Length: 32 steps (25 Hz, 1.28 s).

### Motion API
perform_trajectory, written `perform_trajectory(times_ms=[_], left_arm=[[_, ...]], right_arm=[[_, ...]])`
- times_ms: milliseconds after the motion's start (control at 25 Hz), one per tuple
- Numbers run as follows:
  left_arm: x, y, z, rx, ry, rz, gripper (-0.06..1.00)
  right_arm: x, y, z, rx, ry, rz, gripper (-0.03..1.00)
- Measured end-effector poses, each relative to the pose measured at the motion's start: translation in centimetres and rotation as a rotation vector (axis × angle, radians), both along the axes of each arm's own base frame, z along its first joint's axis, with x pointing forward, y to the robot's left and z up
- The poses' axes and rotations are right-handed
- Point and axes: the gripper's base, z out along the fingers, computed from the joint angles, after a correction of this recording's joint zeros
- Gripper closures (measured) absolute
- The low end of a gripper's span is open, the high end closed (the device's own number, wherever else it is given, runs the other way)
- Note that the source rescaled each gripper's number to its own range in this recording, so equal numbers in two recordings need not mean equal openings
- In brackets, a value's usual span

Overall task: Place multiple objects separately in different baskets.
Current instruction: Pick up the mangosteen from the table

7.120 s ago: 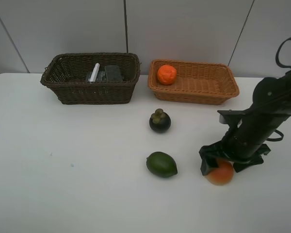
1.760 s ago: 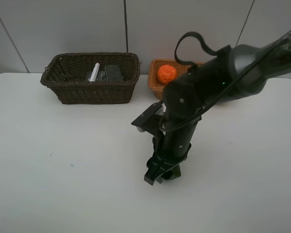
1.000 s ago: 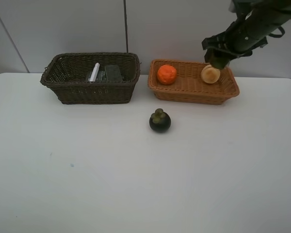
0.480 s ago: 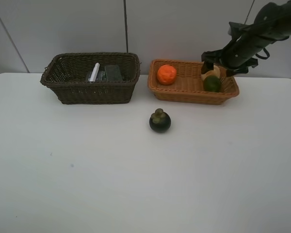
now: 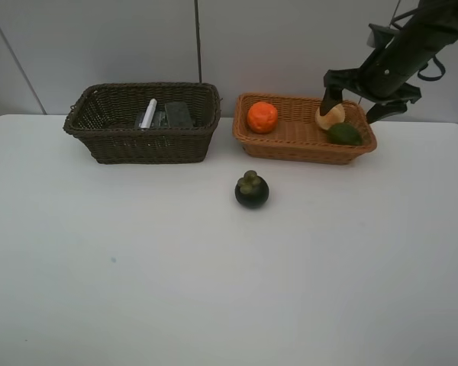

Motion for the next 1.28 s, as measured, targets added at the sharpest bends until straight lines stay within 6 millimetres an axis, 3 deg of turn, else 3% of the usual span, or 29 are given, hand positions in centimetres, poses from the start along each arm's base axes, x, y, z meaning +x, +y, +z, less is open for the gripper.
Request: perform_trajectory(times_ms=[120,280,480,600,800,1040,1280], left_arm=[[0.0,0.0,0.0,0.000,0.000,0.000,-0.06],[0.0,0.0,0.0,0.000,0.000,0.000,-0.06],[0.0,0.0,0.0,0.000,0.000,0.000,-0.06],[0.0,0.0,0.0,0.000,0.000,0.000,-0.06],[0.0,0.0,0.0,0.000,0.000,0.000,-0.06],[0.0,0.0,0.0,0.000,0.000,0.000,-0.06],[0.0,0.0,0.0,0.000,0.000,0.000,-0.06]], right_arm=[[-1.7,1.8,1.4,0.009,0.076,0.026,-0.03],[-3.8,4.8,1.3,-0.012,0.208,0.104,-0.03],[-5.5,8.8,1.2,-0.035,0.241,0.213,-0.03],[-6.5,11.5,0.7,-0.044,0.239,0.285,-0.03],[-7.2,14.8,-1.8,-0.067,0.251,0.362,-0.03],[-6.7,16.4,-5.2,-0.092,0.257,0.403,-0.03],[-6.2,16.9,-7.3,-0.079,0.255,0.404,-0.03]])
